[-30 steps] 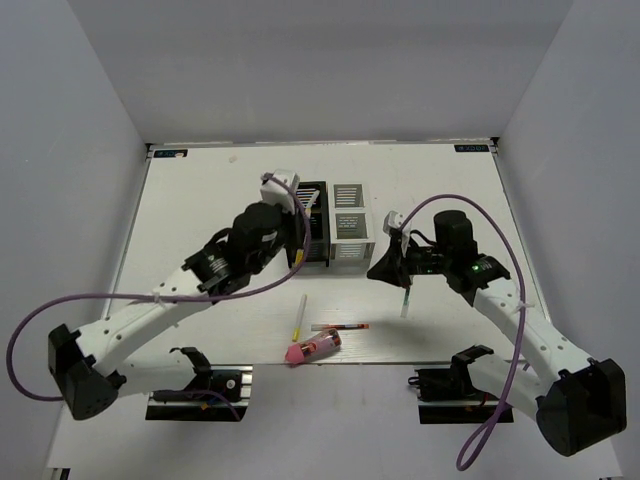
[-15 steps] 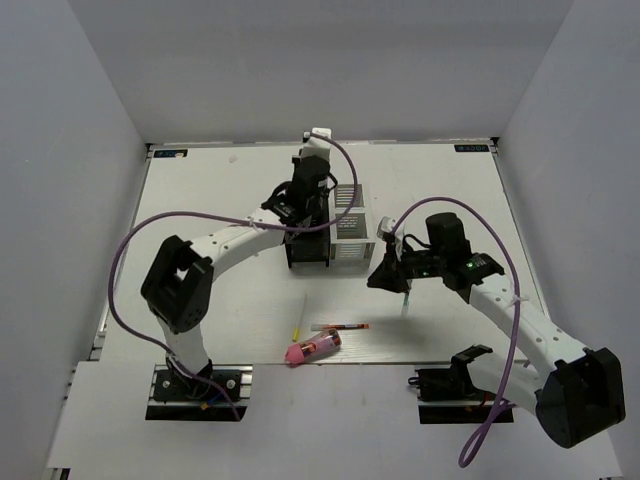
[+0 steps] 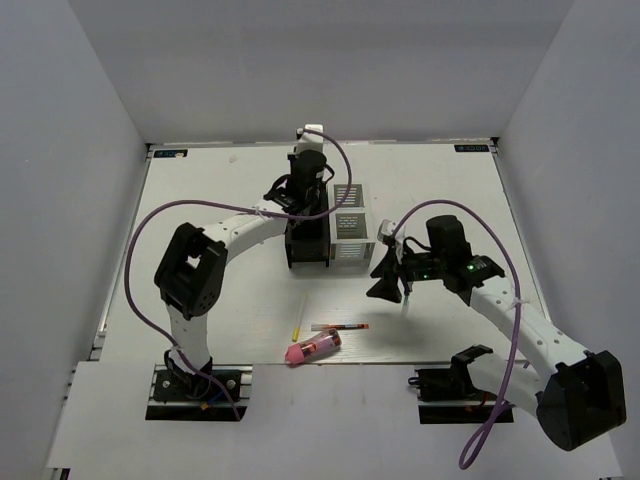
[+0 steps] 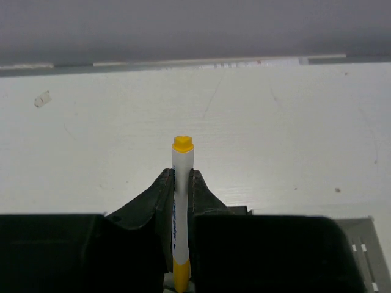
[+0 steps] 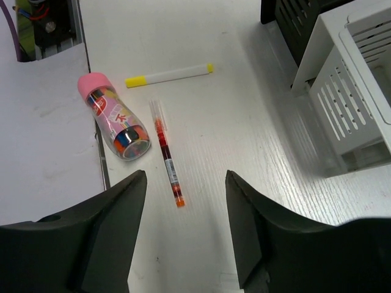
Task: Sort the stationery into containers
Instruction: Place the pen in the storage box, then pick up the pen from the center of the board.
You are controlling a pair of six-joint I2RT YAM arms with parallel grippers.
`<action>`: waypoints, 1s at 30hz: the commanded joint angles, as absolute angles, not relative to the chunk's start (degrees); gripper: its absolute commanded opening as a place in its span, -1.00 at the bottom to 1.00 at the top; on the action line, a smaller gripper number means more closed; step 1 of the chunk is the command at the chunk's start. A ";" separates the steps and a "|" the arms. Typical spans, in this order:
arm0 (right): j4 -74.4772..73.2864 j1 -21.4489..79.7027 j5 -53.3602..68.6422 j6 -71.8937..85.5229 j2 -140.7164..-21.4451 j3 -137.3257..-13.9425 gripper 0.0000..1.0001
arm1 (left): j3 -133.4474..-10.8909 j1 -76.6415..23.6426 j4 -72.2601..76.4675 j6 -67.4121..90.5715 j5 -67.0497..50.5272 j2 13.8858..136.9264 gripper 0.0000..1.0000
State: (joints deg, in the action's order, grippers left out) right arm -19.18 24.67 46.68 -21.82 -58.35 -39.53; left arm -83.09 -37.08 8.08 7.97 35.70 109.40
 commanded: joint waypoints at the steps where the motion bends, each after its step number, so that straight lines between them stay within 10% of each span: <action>1: -18.28 24.87 47.81 -21.97 -59.76 -41.31 0.22 | -80.60 -37.09 8.26 11.24 34.10 106.70 -1.00; 6: -18.19 24.87 47.90 -21.88 -62.84 -43.06 0.25 | -79.98 -37.09 8.79 11.87 33.57 106.08 0.05; 14: -20.04 26.45 47.47 -24.00 -67.49 -46.40 0.25 | -76.46 -37.09 8.79 13.01 31.82 99.68 0.79; 21: -25.65 32.51 40.87 -17.05 -80.15 -56.94 0.18 | -79.45 -37.09 -13.06 14.93 27.43 86.33 0.88; 30: -31.64 43.68 39.64 -49.81 -84.98 -64.32 0.31 | -55.56 -37.09 -38.09 32.84 19.07 52.14 0.78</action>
